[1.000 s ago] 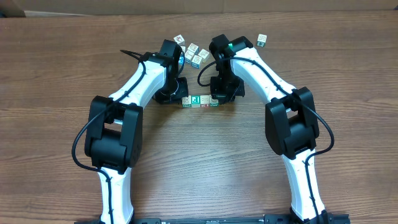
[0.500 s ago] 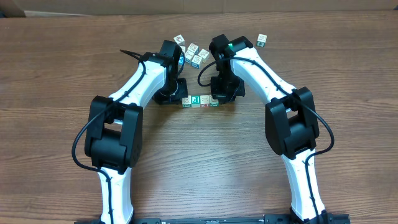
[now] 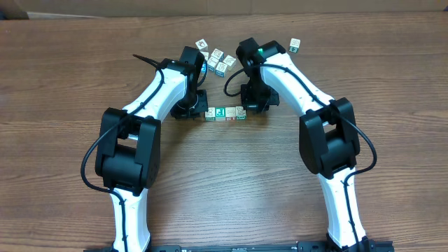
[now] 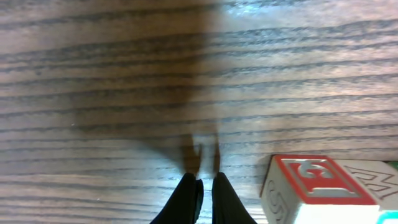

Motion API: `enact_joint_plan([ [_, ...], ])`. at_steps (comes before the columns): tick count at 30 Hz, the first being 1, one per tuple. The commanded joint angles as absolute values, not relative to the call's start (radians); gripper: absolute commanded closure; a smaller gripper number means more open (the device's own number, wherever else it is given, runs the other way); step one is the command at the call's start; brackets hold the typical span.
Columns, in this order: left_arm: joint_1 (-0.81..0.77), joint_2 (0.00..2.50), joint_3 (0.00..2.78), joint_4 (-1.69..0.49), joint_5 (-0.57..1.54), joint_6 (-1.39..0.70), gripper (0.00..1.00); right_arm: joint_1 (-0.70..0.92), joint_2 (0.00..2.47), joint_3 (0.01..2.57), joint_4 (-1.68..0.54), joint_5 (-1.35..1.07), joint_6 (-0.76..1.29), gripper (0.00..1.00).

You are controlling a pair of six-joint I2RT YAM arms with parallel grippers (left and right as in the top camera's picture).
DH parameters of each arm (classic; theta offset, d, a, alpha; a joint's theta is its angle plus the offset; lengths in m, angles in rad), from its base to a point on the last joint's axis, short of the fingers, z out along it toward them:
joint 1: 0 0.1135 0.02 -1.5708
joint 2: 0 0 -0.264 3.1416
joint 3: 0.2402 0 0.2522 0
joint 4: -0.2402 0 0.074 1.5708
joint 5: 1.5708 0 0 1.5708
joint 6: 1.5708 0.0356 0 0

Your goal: Form a horizontal line

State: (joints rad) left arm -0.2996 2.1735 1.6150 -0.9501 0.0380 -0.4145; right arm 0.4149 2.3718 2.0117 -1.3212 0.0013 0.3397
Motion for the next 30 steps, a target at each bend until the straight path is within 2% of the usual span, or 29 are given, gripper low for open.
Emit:
enact_joint_plan([
  [1, -0.295, 2.186, 1.605, -0.957, 0.014, -0.403, 0.93, 0.358, 2.352, 2.008, -1.312, 0.03, 0.344, 0.95],
  [8, -0.284, 2.186, 1.605, -0.978, -0.025, -0.403, 0.93, 0.227, 2.352, 2.008, -1.31, 0.033, 0.343, 0.95],
  [12, -0.275, 2.186, 1.605, -1.008, -0.06, -0.403, 0.93, 0.165, 2.352, 2.008, -1.307, 0.033, 0.344, 0.8],
  [14, -0.265, 2.186, 1.605, -1.026, -0.079, -0.403, 0.93, 0.141, 2.352, 2.008, -1.298, 0.033, 0.344, 0.62],
  [16, -0.253, 2.186, 1.605, -1.041, -0.086, -0.403, 0.93, 0.123, 2.352, 2.008, -1.292, 0.033, 0.344, 0.52],
  [17, -0.244, 2.186, 1.605, -1.049, -0.086, -0.403, 0.93, 0.116, 2.352, 2.008, -1.29, 0.033, 0.344, 0.35],
  [18, -0.236, 2.186, 1.605, -1.053, -0.086, -0.403, 0.92, 0.113, 2.352, 2.008, -1.285, 0.033, 0.344, 0.11],
  [19, -0.223, 2.186, 1.605, -1.061, -0.086, -0.403, 0.92, 0.111, 2.352, 2.008, -1.275, 0.033, 0.344, 0.0],
  [27, -0.123, 2.186, 1.605, -1.135, -0.057, -0.403, 0.88, 0.111, 2.352, 2.008, -1.121, 0.025, 0.344, 0.0],
  [28, -0.11, 2.186, 1.605, -1.152, -0.051, -0.403, 0.81, 0.111, 2.352, 2.008, -1.102, 0.025, 0.344, 0.0],
  [30, -0.093, 2.186, 1.605, -1.179, -0.052, -0.403, 0.59, 0.111, 2.352, 2.008, -1.064, 0.025, 0.344, 0.0],
])
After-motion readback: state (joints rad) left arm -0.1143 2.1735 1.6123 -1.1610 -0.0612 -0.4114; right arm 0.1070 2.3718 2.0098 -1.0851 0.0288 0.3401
